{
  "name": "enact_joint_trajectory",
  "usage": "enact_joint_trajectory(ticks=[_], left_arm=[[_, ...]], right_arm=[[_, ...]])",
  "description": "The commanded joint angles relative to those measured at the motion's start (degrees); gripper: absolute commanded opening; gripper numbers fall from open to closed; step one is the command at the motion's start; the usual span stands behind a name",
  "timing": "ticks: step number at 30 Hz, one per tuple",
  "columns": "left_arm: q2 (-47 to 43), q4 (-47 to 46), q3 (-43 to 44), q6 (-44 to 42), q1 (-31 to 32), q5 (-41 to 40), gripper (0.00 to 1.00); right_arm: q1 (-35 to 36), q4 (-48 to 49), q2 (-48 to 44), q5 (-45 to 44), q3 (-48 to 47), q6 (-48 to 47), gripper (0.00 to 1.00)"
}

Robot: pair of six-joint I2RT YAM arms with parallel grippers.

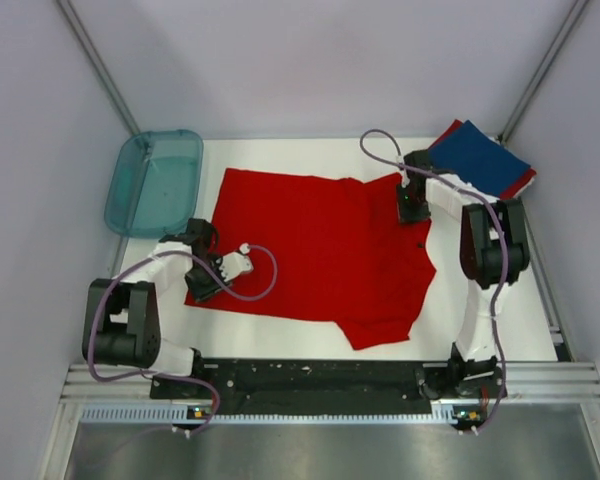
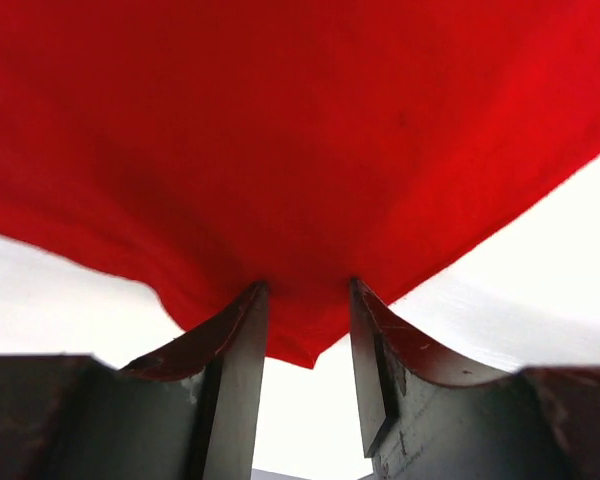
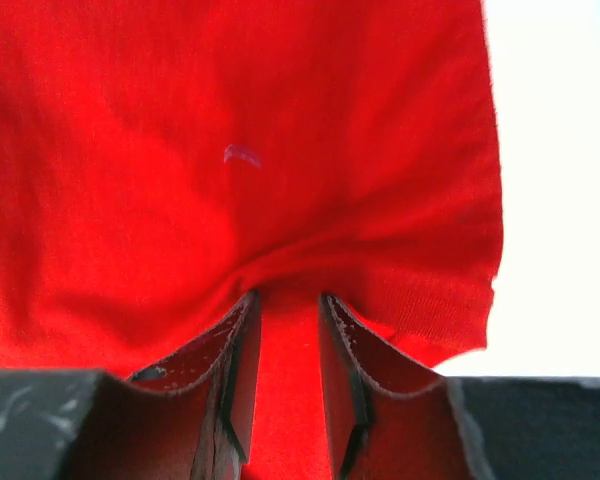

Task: Fold and stack the t-shirts
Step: Grap the side of the flattened tshirt closest away from the robot with both arms

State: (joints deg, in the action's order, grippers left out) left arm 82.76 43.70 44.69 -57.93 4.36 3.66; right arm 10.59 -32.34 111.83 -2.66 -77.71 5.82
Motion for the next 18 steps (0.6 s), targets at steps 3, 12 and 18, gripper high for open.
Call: enact_joint_trajectory(ticks=[3, 12, 18], left_arm=[[-6.5, 5.1, -5.9, -2.7, 6.6, 1.1, 0.45], [-18.5, 15.9, 4.6, -1.1, 8.8, 4.4, 0.54], [-18.8, 18.7, 4.5, -9.1, 9.0, 10.4, 0.57]], right_arm=[[-2.0, -8.0, 15.8, -4.8, -22.3, -4.4, 0.30], [-0.5, -14.9, 3.6, -2.9, -29.3, -8.8, 0.42], [0.0, -12.5, -23.5, 1.1, -2.4, 4.9, 0.52]])
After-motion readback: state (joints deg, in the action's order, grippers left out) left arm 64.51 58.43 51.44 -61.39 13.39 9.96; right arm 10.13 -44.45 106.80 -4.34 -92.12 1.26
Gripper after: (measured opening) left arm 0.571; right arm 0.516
